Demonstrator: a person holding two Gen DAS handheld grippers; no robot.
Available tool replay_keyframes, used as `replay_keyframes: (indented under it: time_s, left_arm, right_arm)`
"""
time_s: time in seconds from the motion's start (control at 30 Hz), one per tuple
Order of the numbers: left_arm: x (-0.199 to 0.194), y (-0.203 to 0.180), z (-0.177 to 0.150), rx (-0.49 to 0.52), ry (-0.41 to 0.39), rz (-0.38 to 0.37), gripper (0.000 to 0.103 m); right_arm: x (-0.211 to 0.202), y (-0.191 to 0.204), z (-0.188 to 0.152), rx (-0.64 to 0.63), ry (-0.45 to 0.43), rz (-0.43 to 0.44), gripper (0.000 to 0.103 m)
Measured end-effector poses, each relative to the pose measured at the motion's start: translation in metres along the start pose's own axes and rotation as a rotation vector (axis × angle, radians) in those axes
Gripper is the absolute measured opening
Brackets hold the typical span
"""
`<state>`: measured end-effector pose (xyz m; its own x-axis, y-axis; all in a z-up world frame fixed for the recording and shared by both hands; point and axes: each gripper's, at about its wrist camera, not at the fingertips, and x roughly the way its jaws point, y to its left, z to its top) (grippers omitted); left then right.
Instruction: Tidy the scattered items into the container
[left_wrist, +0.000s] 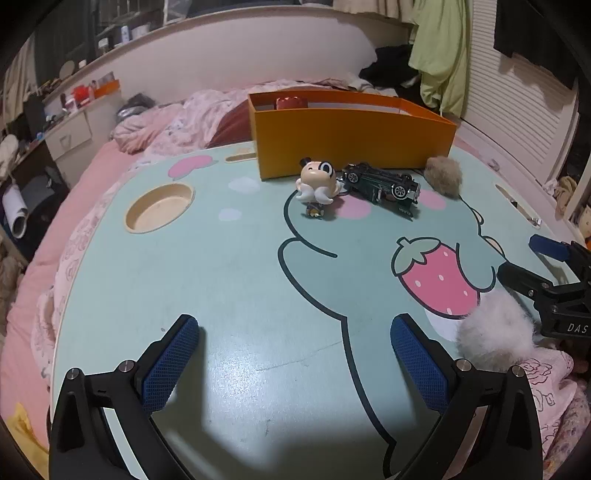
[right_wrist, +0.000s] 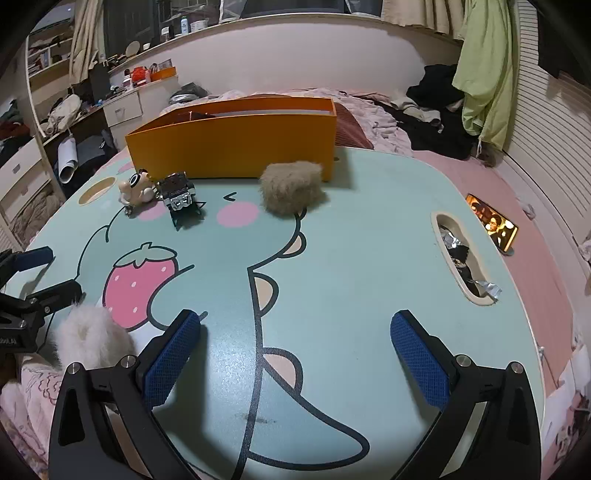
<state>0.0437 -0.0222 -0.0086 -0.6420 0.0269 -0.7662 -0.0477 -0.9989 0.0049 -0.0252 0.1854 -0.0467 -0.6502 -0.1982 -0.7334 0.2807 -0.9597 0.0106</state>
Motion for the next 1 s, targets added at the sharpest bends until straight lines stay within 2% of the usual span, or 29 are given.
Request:
replay_keyframes:
  time_s: [0.1,0.23,0.3,0.37,0.4,0.5,0.57,0.6,0.67,0.7,0.83,0.9,1.0]
  left_arm:
    - [0.000,0.001,0.000,-0.003,-0.004,-0.002,0.103]
    - [0.000,0.000,-0.001,-0.003,-0.005,-0.002,0.103]
    - [0.000,0.000,-0.001,-0.003,-0.005,-0.003,0.103]
    - [0.000,0.000,-0.001,-0.003,-0.005,-0.003,0.103]
    - [0.000,0.000,-0.001,-0.003,-0.005,-0.003,0.103]
    - [-0.001,0.000,-0.001,-0.003,-0.005,-0.002,0.103]
    - [0.000,0.001,-0.001,-0.003,-0.003,-0.001,0.103]
    - [-0.001,0.000,-0.002,-0.003,-0.004,-0.002,0.103]
    - [-0.001,0.001,-0.002,-0.004,-0.007,-0.004,0.103]
    - [-0.001,0.001,-0.001,-0.003,-0.007,-0.003,0.103]
    - [-0.001,0.001,-0.002,-0.004,-0.007,-0.004,0.103]
    - [-0.002,0.001,-0.002,-0.002,-0.008,-0.002,0.103]
    - [-0.002,0.000,-0.002,-0.003,-0.007,-0.003,0.103]
  right_arm:
    - [-0.019,0.000,-0.010,0.017,-0.032,0.033,0.102]
    - [-0.041,-0.009,-0.016,0.065,-0.144,0.174,0.096]
    - [-0.053,-0.002,-0.015,0.017,-0.194,0.265,0.096]
    - [-0.061,0.015,-0.015,-0.080,-0.208,0.323,0.096]
    - [-0.063,0.025,-0.016,-0.131,-0.210,0.332,0.095]
    - [-0.065,0.052,-0.018,-0.276,-0.192,0.351,0.085]
    - [-0.054,0.073,-0.021,-0.379,-0.120,0.314,0.078]
    - [-0.045,0.082,-0.023,-0.409,-0.068,0.299,0.063]
    - [-0.039,0.082,-0.023,-0.392,-0.044,0.326,0.040]
    - [-0.039,0.078,-0.023,-0.377,-0.043,0.332,0.034]
    - [-0.044,0.043,-0.026,-0.204,-0.092,0.297,0.034]
    - [-0.043,0.025,-0.025,-0.114,-0.087,0.256,0.034]
    - [-0.046,0.013,-0.025,-0.058,-0.094,0.205,0.035]
